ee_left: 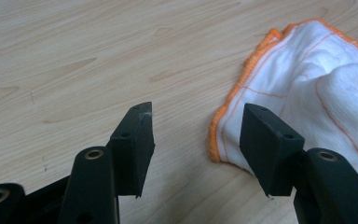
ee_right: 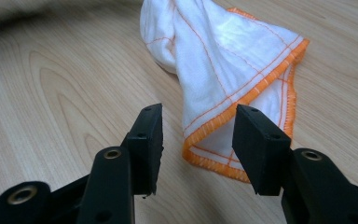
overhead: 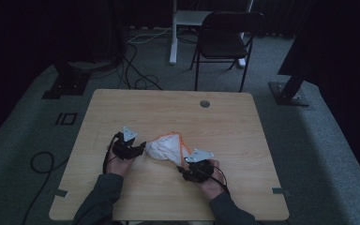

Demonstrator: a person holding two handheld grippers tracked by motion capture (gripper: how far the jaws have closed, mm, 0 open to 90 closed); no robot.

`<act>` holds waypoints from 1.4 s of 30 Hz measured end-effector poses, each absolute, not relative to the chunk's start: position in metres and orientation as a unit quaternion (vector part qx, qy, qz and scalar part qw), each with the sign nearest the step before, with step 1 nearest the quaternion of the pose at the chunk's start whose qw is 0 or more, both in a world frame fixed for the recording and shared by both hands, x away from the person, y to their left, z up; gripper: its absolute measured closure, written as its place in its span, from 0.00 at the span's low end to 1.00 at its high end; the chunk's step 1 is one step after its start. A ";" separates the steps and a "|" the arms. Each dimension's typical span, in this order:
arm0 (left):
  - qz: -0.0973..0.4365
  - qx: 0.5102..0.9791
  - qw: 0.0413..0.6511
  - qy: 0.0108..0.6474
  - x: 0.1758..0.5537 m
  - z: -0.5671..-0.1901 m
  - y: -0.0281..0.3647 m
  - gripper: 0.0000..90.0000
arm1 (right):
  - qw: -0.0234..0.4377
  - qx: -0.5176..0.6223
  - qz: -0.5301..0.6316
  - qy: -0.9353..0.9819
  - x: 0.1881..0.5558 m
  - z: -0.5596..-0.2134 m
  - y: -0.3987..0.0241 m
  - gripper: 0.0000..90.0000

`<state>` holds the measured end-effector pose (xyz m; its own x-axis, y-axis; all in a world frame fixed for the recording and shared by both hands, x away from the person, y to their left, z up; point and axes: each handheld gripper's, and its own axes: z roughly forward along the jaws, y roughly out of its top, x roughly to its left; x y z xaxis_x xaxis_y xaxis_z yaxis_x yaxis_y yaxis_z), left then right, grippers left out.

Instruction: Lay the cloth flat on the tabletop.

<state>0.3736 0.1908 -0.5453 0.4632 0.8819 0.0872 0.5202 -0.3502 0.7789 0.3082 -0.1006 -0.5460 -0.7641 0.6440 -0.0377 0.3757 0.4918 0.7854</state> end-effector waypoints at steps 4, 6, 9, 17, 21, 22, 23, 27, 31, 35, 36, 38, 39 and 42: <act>0.257 0.778 0.352 0.453 0.378 -0.546 0.189 0.50 | 0.164 0.302 0.405 0.847 0.308 -0.547 -0.099 0.58; 0.256 0.776 0.353 0.455 0.381 -0.547 0.189 0.50 | 0.165 0.301 0.406 0.847 0.309 -0.547 -0.098 0.58; 0.258 0.777 0.351 0.454 0.383 -0.547 0.188 0.50 | 0.165 0.301 0.405 0.847 0.309 -0.547 -0.098 0.58; 0.261 0.780 0.348 0.451 0.390 -0.546 0.181 0.50 | 0.165 0.302 0.405 0.847 0.309 -0.547 -0.098 0.58; 0.261 0.780 0.348 0.449 0.393 -0.545 0.178 0.50 | 0.165 0.303 0.405 0.847 0.309 -0.547 -0.099 0.58; 0.260 0.781 0.348 0.449 0.393 -0.545 0.177 0.50 | 0.165 0.303 0.405 0.847 0.309 -0.547 -0.098 0.58; 0.261 0.780 0.348 0.449 0.394 -0.545 0.176 0.50 | 0.165 0.302 0.405 0.847 0.309 -0.548 -0.098 0.58; 0.261 0.780 0.348 0.450 0.396 -0.545 0.175 0.50 | 0.165 0.303 0.404 0.847 0.309 -0.548 -0.098 0.58; 0.260 0.780 0.346 0.452 0.398 -0.546 0.176 0.51 | 0.165 0.304 0.405 0.846 0.310 -0.548 -0.099 0.58; 0.256 0.780 0.345 0.455 0.400 -0.548 0.176 0.52 | 0.164 0.305 0.404 0.847 0.310 -0.549 -0.099 0.58; 0.256 0.780 0.345 0.455 0.400 -0.548 0.176 0.53 | 0.164 0.305 0.404 0.847 0.310 -0.549 -0.099 0.58; 0.253 0.781 0.346 0.454 0.401 -0.548 0.176 0.56 | 0.164 0.306 0.403 0.847 0.310 -0.550 -0.098 0.58; 0.253 0.782 0.346 0.454 0.402 -0.549 0.176 0.56 | 0.164 0.306 0.404 0.846 0.310 -0.550 -0.098 0.58; 0.252 0.782 0.346 0.454 0.402 -0.549 0.176 0.57 | 0.165 0.307 0.405 0.845 0.311 -0.550 -0.098 0.58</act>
